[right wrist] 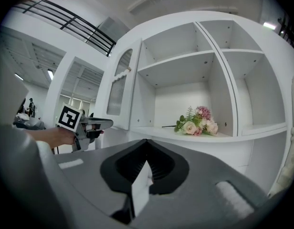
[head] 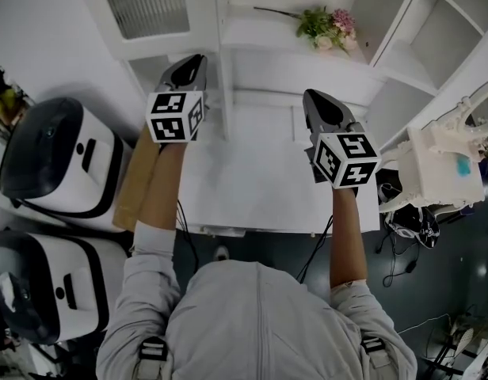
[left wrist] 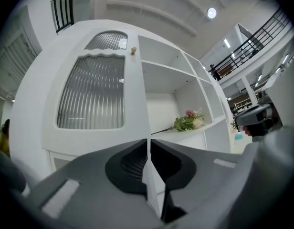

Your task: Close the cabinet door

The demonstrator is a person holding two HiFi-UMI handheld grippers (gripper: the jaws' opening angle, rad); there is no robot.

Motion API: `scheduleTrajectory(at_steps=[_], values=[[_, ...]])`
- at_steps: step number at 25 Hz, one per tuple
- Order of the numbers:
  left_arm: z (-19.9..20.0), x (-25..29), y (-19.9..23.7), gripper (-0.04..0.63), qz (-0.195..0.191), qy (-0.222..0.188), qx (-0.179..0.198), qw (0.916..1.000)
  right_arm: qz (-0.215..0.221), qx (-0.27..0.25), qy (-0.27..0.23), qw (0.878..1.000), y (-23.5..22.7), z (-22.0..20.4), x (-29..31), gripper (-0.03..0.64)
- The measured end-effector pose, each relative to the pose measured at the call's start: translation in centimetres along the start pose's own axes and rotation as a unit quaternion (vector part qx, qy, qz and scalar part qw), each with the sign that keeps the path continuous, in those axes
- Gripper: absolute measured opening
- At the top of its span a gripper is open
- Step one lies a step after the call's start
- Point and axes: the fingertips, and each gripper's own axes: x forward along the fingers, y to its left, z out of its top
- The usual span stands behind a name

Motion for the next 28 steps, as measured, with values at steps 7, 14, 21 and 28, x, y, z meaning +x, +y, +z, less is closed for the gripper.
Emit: scheduleTrajectory(at_steps=[7, 14, 21, 28], values=[[0.4, -6.5, -2.4, 0.015, -0.003, 0.003, 0.036, 0.9994, 0.016, -0.038, -0.012, 0.999, 1.6, 1.1, -2.7, 0.002], [1.0, -12.2, -5.5, 0.015, 0.002, -0.003, 0.04, 0.9992, 0.051, -0.052, -0.017, 0.997, 3.5, 1.2, -4.6, 0.002], [2.4, -16.0, -6.5, 0.015, 0.021, -0.021, 0.065, 0.9974, 0.067, -0.06, -0.02, 0.996, 4.0, 1.1, -6.0, 0.002], [2.7, -16.7, -6.6, 0.015, 0.017, -0.021, 0.065, 0.9975, 0.069, -0.072, -0.019, 0.995, 4.7, 0.9, -6.1, 0.002]])
